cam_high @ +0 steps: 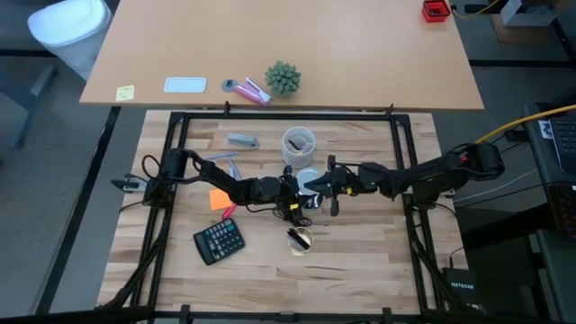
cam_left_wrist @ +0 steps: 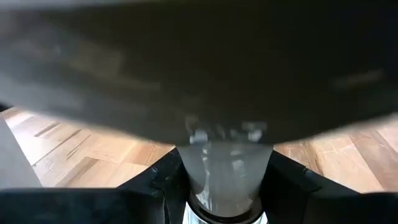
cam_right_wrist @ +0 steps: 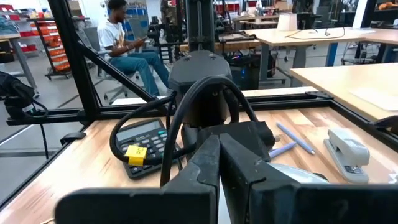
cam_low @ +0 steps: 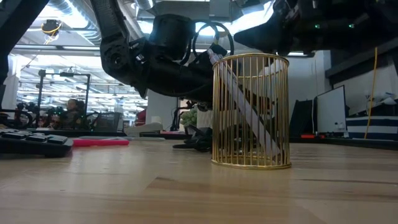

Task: Screw lightbulb
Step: Insert the lightbulb into the lamp

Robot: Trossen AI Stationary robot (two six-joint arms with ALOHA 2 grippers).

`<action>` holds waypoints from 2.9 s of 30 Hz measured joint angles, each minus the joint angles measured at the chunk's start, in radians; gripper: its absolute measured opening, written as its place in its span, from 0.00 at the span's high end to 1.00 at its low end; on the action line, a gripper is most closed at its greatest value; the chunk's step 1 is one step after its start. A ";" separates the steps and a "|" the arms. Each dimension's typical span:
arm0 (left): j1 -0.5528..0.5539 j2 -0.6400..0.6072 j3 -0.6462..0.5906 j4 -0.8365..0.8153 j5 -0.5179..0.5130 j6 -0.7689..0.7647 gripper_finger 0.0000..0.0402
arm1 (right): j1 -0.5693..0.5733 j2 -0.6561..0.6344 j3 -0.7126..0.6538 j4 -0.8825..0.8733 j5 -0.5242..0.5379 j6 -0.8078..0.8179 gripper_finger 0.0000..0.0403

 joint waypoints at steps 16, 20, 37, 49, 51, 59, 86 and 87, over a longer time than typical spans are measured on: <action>0.000 0.000 0.000 0.019 0.000 0.000 0.61 | 0.000 -0.021 0.003 -0.126 0.000 -0.013 0.97; 0.000 0.000 0.000 0.019 0.000 0.000 0.61 | 0.001 -0.060 0.002 -0.205 -0.002 -0.010 0.97; 0.000 0.001 0.000 0.023 -0.001 -0.008 0.61 | 0.000 -0.177 -0.005 -0.304 0.039 -0.011 0.97; -0.001 0.001 0.000 0.022 0.000 -0.005 0.61 | -0.002 -0.177 -0.006 -0.277 0.159 -0.013 0.97; -0.001 0.001 0.000 0.022 0.000 -0.005 0.61 | -0.002 -0.177 -0.005 -0.279 0.158 -0.013 0.97; -0.001 0.001 0.000 0.021 0.001 -0.006 0.61 | -0.001 -0.182 0.003 -0.365 0.146 0.026 0.97; 0.002 -0.015 -0.001 0.005 0.000 0.000 0.61 | -0.001 -0.180 0.000 -0.380 0.106 0.028 0.97; 0.002 -0.015 -0.001 0.005 -0.002 0.000 0.61 | -0.001 -0.180 0.000 -0.379 0.106 0.028 0.97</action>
